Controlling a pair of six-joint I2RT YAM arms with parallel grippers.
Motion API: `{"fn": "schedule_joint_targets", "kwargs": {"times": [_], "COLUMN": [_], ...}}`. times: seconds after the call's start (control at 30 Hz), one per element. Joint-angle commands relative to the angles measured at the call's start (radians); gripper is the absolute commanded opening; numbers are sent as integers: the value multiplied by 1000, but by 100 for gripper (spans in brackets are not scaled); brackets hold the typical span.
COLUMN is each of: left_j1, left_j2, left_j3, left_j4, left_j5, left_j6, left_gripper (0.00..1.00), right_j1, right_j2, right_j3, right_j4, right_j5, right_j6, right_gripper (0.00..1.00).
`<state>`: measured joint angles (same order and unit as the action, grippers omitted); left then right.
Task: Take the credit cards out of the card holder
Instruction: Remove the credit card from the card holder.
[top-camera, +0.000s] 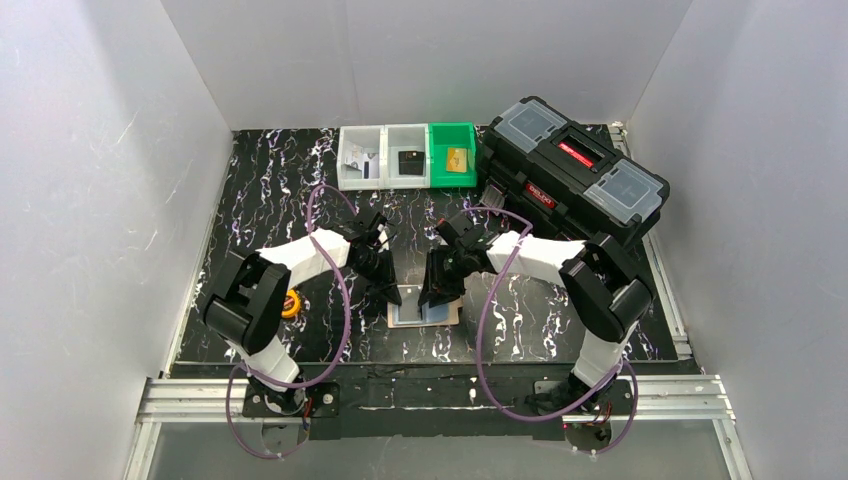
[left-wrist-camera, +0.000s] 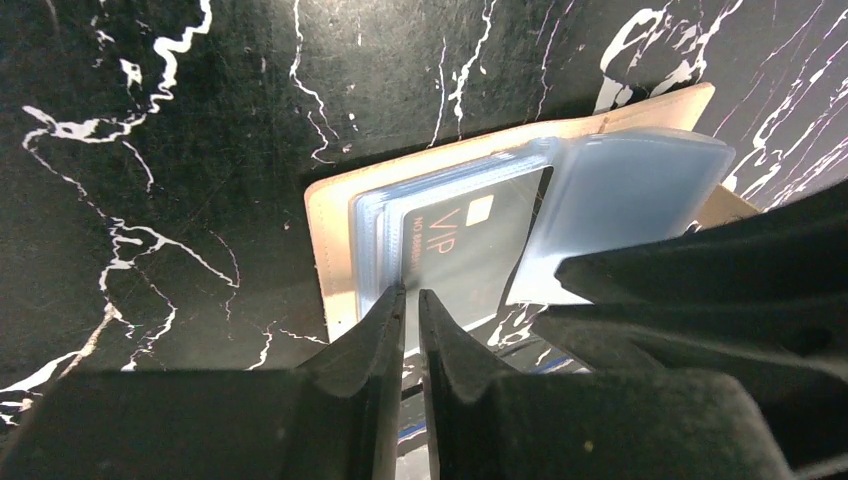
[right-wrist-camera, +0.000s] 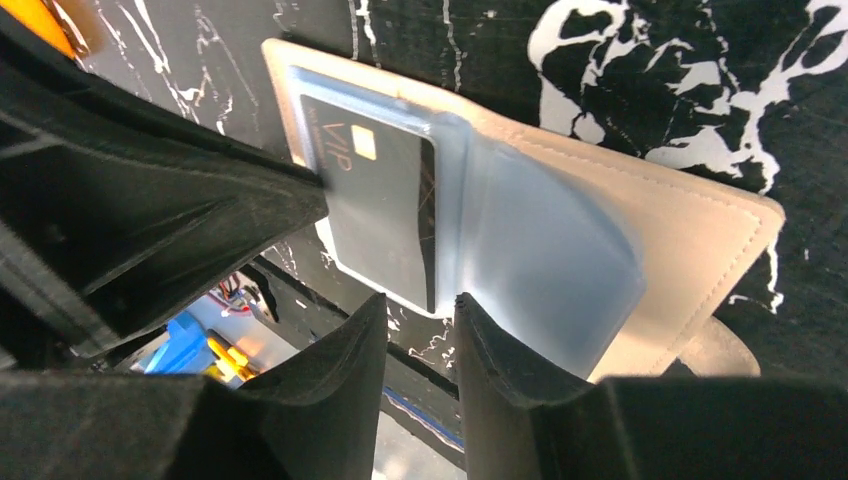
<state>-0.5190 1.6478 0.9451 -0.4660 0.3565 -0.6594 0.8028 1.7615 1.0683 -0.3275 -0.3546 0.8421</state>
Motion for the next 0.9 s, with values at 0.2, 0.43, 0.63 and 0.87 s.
{"fn": "schedule_joint_targets", "kwargs": {"times": [0.2, 0.43, 0.63, 0.87], "left_j1": [-20, -49, -76, -90], "left_j2": [35, 58, 74, 97], "left_j3": [-21, -13, 1, 11], "left_j4": [2, -12, -23, -32], "left_j5": [-18, -48, -67, -97], "left_j6": [-21, -41, -61, -84], "left_gripper": [5, 2, 3, 11], "right_j1": [-39, -62, -74, -79], "right_j2": [37, 56, 73, 74], "right_j3": [-103, -169, -207, -228], "right_j4": [182, 308, 398, 431], "right_j5": [-103, -166, -211, -225], "right_j6": [59, 101, 135, 146], "right_gripper": [35, 35, 34, 34]}}
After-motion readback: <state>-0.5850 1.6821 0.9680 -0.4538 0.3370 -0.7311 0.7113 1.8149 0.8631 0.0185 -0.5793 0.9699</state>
